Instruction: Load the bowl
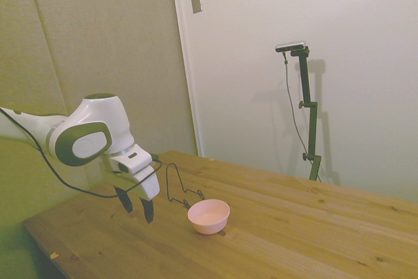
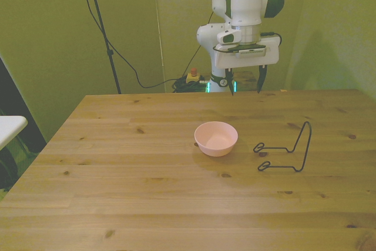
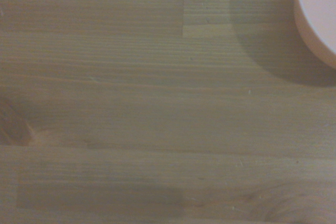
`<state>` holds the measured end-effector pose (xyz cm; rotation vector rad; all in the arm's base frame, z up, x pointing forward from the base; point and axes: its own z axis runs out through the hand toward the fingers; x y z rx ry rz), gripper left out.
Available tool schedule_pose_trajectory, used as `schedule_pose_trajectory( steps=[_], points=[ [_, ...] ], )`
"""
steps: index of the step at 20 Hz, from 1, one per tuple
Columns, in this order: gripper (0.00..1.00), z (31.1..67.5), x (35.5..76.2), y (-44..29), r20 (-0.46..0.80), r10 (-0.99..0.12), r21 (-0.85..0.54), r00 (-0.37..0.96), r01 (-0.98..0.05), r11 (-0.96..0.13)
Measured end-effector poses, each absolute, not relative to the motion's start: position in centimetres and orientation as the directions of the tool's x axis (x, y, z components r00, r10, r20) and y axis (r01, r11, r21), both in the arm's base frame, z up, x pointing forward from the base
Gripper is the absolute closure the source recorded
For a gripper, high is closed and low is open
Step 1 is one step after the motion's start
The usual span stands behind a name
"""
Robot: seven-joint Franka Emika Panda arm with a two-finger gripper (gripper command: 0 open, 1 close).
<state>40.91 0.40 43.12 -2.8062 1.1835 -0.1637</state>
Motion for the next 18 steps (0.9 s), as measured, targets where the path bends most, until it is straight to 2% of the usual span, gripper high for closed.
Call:
schedule_pose_trajectory(
  steps=[5, 10, 18],
  points=[
    [0.00, 43.7, 41.5, 0.3, 0.081, -0.716, -0.130, 0.694, -0.705, -0.698],
    [0.00, 45.8, 45.1, -2.3, 0.141, -0.735, -0.116, 0.663, -0.726, -0.678],
    [0.00, 43.2, 52.6, -5.8, 0.157, -0.781, -0.103, 0.605, -0.776, -0.622]
  ],
)
